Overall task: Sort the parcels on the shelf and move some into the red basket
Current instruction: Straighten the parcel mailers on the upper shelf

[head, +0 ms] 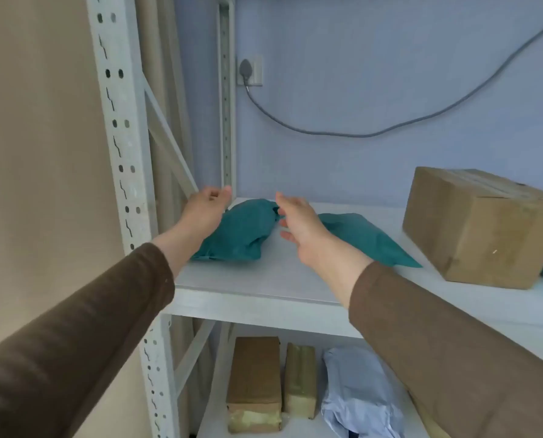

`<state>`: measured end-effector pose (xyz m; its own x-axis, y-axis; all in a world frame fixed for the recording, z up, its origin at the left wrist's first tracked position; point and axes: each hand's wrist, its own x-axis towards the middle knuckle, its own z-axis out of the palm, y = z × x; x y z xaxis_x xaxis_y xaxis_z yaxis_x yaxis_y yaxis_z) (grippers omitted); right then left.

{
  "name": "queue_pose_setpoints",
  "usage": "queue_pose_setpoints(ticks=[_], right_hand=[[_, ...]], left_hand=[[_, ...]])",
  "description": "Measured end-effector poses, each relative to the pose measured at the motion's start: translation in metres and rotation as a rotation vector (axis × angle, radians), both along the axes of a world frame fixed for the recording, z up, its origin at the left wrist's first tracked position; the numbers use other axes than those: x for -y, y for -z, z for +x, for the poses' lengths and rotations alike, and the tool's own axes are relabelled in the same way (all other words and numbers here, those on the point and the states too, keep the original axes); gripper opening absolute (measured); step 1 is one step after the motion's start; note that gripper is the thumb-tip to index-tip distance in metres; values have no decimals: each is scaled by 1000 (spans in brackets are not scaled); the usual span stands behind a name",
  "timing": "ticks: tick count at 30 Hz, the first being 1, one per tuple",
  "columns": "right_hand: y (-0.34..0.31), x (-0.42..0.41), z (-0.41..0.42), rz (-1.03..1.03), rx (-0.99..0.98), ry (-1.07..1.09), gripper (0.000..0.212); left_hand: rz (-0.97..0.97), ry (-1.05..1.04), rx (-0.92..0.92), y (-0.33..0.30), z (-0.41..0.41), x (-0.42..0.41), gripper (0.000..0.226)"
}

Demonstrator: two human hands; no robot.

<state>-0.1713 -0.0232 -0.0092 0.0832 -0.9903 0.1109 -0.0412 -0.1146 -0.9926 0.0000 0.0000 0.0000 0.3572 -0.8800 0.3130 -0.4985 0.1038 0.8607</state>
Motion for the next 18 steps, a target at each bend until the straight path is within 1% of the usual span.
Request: queue_pose_setpoints(ticks=[1,3,5,7,8,10,12,15,18], right_hand=[[2,3,5,34,-31,3,52],[4,9,15,107,-47,6,58],[9,15,25,173,18,-6,61],[16,24,32,221,119,-6,61],[20,27,35,231,158,-14,59],[23,24,36,220,174,-30,51],[24,15,34,194,190,-57,44],[28,6,28,171,205,-85,45],[33,-8,17,157,207,-121,49]], left_hand=[[53,-23,23,2,3,5,55],[188,-44,41,7,14,18,62],[293,-16,1,13,24,27,70],[344,21,-67,20,28,31,74],[337,49,-102,24,28,29,73],[315,96,-148,30,26,27,66],[297,133,-143,33,23,24,57],[275,141,-117,36,21,9,54],[236,144,-170,40,17,-9,54]])
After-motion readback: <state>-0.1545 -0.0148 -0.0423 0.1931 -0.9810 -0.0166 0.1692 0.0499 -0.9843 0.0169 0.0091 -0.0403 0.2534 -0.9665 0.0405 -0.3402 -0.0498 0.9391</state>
